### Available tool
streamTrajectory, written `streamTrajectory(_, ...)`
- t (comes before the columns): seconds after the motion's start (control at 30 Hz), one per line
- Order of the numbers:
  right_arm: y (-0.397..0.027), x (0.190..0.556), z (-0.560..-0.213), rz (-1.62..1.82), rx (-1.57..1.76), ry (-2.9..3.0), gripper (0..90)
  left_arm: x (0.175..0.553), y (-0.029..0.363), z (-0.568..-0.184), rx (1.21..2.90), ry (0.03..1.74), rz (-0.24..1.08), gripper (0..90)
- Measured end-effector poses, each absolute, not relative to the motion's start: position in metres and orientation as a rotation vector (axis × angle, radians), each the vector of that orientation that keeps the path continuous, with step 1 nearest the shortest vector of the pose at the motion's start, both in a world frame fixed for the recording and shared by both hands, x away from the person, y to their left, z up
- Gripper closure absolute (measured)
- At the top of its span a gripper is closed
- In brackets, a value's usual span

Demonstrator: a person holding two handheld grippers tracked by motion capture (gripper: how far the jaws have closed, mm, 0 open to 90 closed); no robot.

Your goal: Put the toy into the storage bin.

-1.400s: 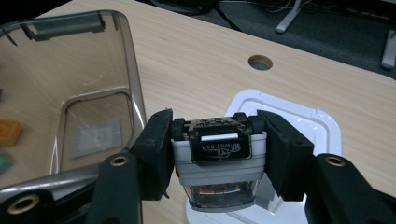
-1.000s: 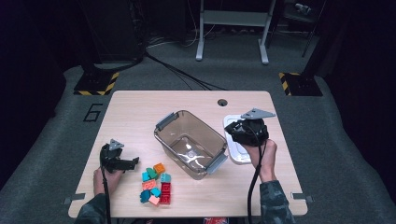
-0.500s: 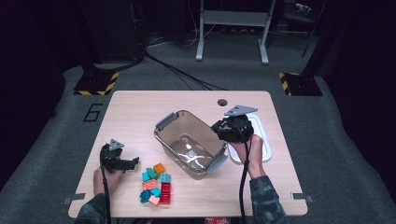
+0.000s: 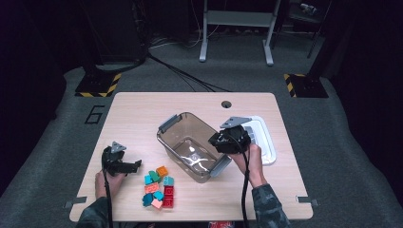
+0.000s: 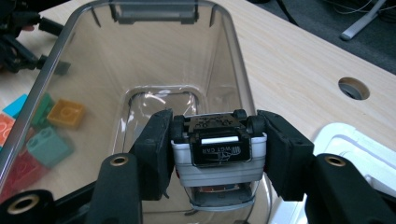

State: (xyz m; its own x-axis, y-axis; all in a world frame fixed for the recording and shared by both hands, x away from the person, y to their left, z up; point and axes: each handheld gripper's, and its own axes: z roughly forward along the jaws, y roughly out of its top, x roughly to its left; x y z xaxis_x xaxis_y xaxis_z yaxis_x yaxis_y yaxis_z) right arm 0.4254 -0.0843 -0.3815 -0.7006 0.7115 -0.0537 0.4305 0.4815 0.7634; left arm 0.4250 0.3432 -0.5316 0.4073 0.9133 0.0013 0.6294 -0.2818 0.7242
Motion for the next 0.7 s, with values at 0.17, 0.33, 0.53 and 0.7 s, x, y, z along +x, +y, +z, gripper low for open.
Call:
streamTrajectory(0.17,-0.085,0.421,-0.387,1.053,0.968,2.378,47.4,0.425,0.343,-0.532,2.018,1.308,0.562,0.4)
streamTrajectory(0.33,-0.089,0.416,-0.389,1.031,0.946,2.377,47.2,0.425,0.343,-0.531,2.024,1.309,0.556,0.4)
streamTrajectory(0.53,-0.090,0.414,-0.393,1.005,0.948,2.378,47.1,0.425,0.343,-0.531,2.020,1.308,0.558,0.4)
streamTrajectory(0.7,-0.087,0.413,-0.395,0.973,0.921,2.370,46.7,0.425,0.343,-0.531,2.020,1.308,0.558,0.4)
